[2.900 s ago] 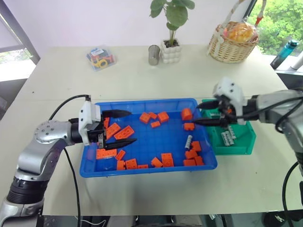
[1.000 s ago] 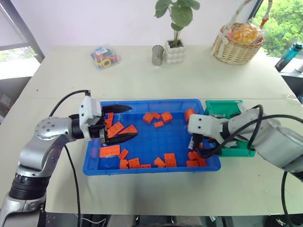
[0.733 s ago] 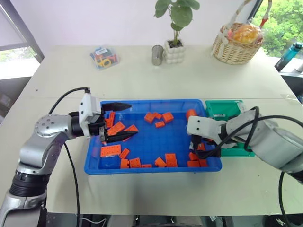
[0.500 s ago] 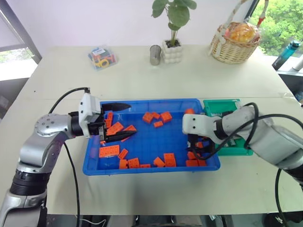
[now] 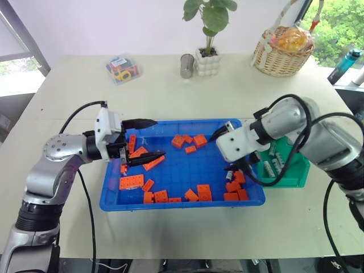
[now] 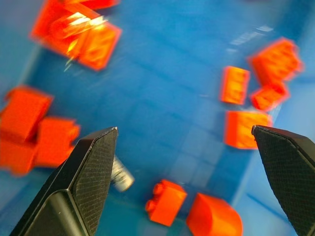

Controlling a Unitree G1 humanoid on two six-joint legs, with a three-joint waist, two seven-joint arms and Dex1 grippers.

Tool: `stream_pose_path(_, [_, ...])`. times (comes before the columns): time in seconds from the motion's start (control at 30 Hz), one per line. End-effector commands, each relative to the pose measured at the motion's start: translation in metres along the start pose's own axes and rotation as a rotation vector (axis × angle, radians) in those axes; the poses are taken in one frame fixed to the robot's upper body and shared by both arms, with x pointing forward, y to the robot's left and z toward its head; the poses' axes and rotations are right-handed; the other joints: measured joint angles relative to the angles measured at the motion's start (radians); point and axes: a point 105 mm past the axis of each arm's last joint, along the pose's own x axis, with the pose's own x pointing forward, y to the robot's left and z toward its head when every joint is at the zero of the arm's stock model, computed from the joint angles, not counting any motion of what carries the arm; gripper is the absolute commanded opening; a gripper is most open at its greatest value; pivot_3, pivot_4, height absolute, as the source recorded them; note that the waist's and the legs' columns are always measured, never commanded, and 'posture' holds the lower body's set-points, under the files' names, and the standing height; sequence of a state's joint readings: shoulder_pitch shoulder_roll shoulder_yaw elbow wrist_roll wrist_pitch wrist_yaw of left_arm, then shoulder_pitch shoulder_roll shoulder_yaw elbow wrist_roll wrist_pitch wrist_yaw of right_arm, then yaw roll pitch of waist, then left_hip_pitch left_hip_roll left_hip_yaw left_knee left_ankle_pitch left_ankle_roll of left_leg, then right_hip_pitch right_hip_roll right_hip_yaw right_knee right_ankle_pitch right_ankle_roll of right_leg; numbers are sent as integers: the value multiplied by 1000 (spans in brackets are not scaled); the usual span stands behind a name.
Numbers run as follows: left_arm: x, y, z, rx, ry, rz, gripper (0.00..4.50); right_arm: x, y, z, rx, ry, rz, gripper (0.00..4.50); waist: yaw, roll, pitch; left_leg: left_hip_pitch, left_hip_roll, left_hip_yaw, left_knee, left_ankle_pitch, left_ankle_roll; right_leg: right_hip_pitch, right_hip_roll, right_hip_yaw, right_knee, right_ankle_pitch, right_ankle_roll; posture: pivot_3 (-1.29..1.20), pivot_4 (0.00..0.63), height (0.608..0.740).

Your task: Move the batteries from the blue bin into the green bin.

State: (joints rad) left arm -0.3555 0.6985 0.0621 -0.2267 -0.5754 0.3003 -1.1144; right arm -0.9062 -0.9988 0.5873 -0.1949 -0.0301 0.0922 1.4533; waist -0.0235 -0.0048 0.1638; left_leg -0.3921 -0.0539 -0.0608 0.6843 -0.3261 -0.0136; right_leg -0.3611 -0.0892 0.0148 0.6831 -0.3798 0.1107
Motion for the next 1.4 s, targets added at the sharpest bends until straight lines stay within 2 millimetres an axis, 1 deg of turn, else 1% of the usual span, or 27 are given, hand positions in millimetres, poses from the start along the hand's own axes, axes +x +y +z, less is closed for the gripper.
stream_pose_path(0.03, [-6, 3, 9, 44, 1, 24, 4500, -4, 3, 0, -100, 15, 35, 4491, -1, 0, 0, 0, 0, 0, 0, 0, 0, 0, 0, 0, 0, 0, 0, 0, 150, 737])
stream_pose_path(0.2, [-8, 0, 10, 44, 5, 32, 4500, 8, 10, -9, -138, 22, 57, 4491, -7, 0, 0, 0, 0, 0, 0, 0, 0, 0, 0, 0, 0, 0, 0, 0, 150, 737])
stream_pose_path(0.3, [-9, -1, 11, 44, 10, 34, 4500, 15, 9, -12, -160, 20, 58, 4491, -17, 0, 0, 0, 0, 0, 0, 0, 0, 0, 0, 0, 0, 0, 0, 0, 150, 737])
stream_pose_path(0.47, [-10, -2, 13, 45, 13, 41, 4500, 27, 10, -16, -199, 22, 69, 4491, -21, 0, 0, 0, 0, -1, 1, 0, -1, 0, 0, -1, 1, 0, 0, 0, 150, 737])
stream_pose_path(0.67, [-10, -1, 16, 48, 13, 48, 4500, 38, 6, -16, -220, 9, 56, 4491, -21, -2, -1, 0, 0, -1, 1, 0, -1, 2, 0, -1, 0, 0, 0, 0, 150, 737])
stream_pose_path(0.8, [-10, 0, 17, 51, 14, 56, 4500, 45, 4, -16, -206, -5, 56, 4491, -24, -4, -2, 2, 1, -1, 2, 1, -1, 3, 1, -1, 0, 0, 0, 0, 150, 737])
stream_pose_path(0.97, [-11, 1, 17, 53, 15, 61, 4500, 49, -3, -16, -181, -20, 41, 4491, -24, -5, -3, 3, 1, -1, 4, 1, -2, 5, 1, -1, 0, 0, 0, 0, 150, 737])
stream_pose_path(1.0, [-11, 1, 17, 53, 15, 61, 4500, 50, -4, -15, -169, -33, 43, 4254, -24, -5, -3, 3, 1, -1, 4, 1, -2, 5, 1, -1, 0, 0, 0, 0, 150, 737])
stream_pose_path(1.07, [-10, 2, 17, 54, 14, 61, 4500, 51, -5, -13, -144, -58, 48, 3640, -21, -4, -3, 3, 1, -1, 5, 1, -2, 5, 1, -1, 0, 0, 0, 0, 150, 737])
stream_pose_path(1.2, [-9, 3, 17, 57, 10, 58, 4500, 50, -10, -12, -123, -57, 37, 1543, -21, -4, -3, 2, 1, -2, 3, 1, -2, 3, 1, -1, 1, 0, 0, 0, 150, 737])
stream_pose_path(1.3, [-9, 4, 17, 57, 6, 57, 4500, 48, -7, -13, -130, -49, 50, 168, -21, -4, -3, 2, 1, -2, 1, 1, -2, 2, 1, -2, 1, 0, 0, 0, 150, 737])
stream_pose_path(1.33, [-9, 4, 17, 57, 5, 57, 4500, 47, -6, -12, -130, -50, 50, 60, -21, -4, -3, 2, 1, -2, 1, 1, -2, 2, 1, -2, 1, 0, 0, 0, 150, 737])
stream_pose_path(1.4, [-8, 5, 16, 58, 3, 56, 4500, 46, -7, -11, -128, -51, 47, 60, -22, -4, -3, 2, 1, -1, 1, 1, -2, 2, 1, -2, 1, 0, 0, 0, 150, 737])
